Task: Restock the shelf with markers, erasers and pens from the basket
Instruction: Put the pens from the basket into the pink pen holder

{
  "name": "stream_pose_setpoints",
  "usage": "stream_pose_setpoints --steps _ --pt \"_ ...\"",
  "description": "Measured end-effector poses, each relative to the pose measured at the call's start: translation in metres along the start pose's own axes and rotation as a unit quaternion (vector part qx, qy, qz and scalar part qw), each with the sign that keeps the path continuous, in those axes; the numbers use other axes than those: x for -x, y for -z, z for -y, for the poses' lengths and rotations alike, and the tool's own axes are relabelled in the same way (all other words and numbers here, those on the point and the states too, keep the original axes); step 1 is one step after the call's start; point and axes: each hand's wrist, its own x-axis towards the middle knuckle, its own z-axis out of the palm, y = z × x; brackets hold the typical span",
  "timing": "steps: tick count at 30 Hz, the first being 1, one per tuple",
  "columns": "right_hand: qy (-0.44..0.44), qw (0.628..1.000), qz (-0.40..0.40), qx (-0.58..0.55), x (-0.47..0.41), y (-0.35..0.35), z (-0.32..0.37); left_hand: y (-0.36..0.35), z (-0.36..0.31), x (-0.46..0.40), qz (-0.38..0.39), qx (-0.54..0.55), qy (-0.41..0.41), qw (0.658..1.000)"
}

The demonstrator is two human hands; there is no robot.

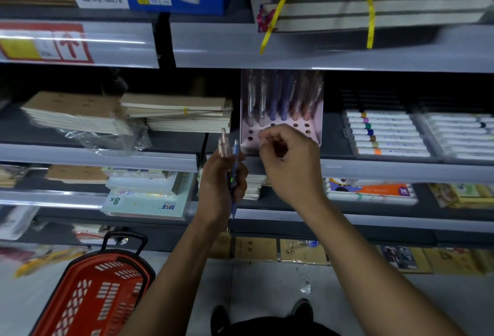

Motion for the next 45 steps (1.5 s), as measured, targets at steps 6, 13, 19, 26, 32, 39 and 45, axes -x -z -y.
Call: stream_pose_setpoints --steps 6,13,19,26,32,39,45 --pt "-0.065 0.988 0.106 -0.093 0.019 -0.007 0.006 -0.002 0.002 0.002 0.015 -0.031 -0.021 0.999" --pt "-0.147 0.964 0.112 -0.189 0.022 -0.002 0.009 -0.003 0.0 0.005 0.037 -0.045 -0.031 0.998" --pt "-0.165 0.958 0.12 -0.2 0.02 0.003 0.007 -0.01 0.0 0.007 0.025 -0.044 -0.033 0.998" --pt "-0.162 0.964 0.067 -0.199 0.003 0.015 0.012 -0.012 0.004 0.002 -0.041 -0.151 -0.068 0.985" --pt "-0.147 0.971 0.054 -0.179 -0.013 0.032 0.014 -0.014 0.008 0.0 -0.034 -0.152 -0.077 0.985" --pt "-0.145 0.966 0.018 -0.214 -0.032 0.045 0.021 -0.015 0.007 -0.004 -0.008 -0.156 -0.086 0.984" --pt "-0.099 0.978 -0.042 -0.178 -0.046 0.045 0.027 -0.016 0.006 -0.006 -0.005 -0.167 -0.093 0.982"
